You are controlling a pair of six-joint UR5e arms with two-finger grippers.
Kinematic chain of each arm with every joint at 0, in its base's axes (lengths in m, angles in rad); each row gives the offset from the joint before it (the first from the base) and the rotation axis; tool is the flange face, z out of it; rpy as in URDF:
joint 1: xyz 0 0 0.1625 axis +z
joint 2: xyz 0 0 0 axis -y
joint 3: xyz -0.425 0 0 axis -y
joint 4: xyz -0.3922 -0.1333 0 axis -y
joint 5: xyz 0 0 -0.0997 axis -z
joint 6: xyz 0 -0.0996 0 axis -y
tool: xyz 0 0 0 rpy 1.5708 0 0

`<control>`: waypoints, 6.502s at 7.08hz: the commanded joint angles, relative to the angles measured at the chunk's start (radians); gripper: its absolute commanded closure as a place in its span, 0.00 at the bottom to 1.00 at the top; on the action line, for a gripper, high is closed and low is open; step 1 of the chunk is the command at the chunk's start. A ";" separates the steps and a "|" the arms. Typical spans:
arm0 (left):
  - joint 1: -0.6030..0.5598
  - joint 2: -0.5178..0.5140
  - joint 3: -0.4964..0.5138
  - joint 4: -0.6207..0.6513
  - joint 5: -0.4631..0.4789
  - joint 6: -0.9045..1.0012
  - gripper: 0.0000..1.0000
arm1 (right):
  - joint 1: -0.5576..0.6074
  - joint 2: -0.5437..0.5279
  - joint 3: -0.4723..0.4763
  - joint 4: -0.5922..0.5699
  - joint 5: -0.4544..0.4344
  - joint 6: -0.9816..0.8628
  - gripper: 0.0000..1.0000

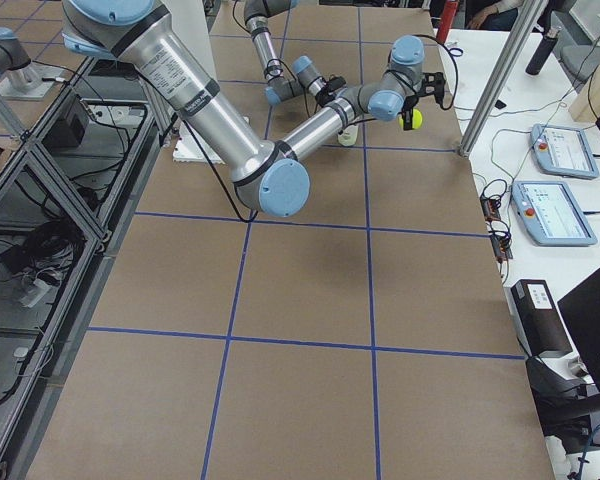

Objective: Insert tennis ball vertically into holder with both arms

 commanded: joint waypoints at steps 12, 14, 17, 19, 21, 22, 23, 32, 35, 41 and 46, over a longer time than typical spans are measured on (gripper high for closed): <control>0.020 0.003 0.004 0.000 0.001 -0.001 0.01 | -0.219 0.071 0.184 -0.316 -0.013 0.077 0.01; 0.021 0.003 0.004 0.000 0.001 0.002 0.01 | -0.218 0.068 0.189 -0.316 -0.013 0.080 0.01; 0.021 0.004 0.001 -0.002 0.001 0.003 0.01 | -0.216 0.068 0.201 -0.318 -0.011 0.081 0.01; 0.021 0.006 -0.006 -0.002 -0.001 0.002 0.01 | -0.213 0.068 0.209 -0.318 -0.010 0.084 0.01; 0.020 0.015 -0.032 -0.002 -0.001 0.003 0.01 | -0.210 0.068 0.216 -0.321 -0.010 0.084 0.01; 0.018 0.019 -0.039 -0.002 -0.001 0.003 0.01 | -0.209 0.068 0.216 -0.319 -0.008 0.084 0.01; 0.018 0.045 -0.056 -0.002 -0.004 0.003 0.01 | -0.206 0.071 0.216 -0.319 -0.008 0.084 0.01; 0.019 0.434 -0.376 0.000 -0.205 0.003 0.01 | 0.099 -0.096 0.374 -0.327 0.257 0.058 0.01; -0.256 0.504 -0.435 0.116 -0.456 -0.013 0.01 | 0.268 -0.326 0.396 -0.330 0.311 -0.311 0.01; -0.984 0.500 -0.366 1.022 -1.092 0.265 0.01 | 0.568 -0.693 0.082 -0.326 0.227 -1.324 0.01; -1.088 0.587 -0.366 1.354 -0.966 0.733 0.00 | 0.627 -0.799 0.101 -0.327 0.168 -1.295 0.01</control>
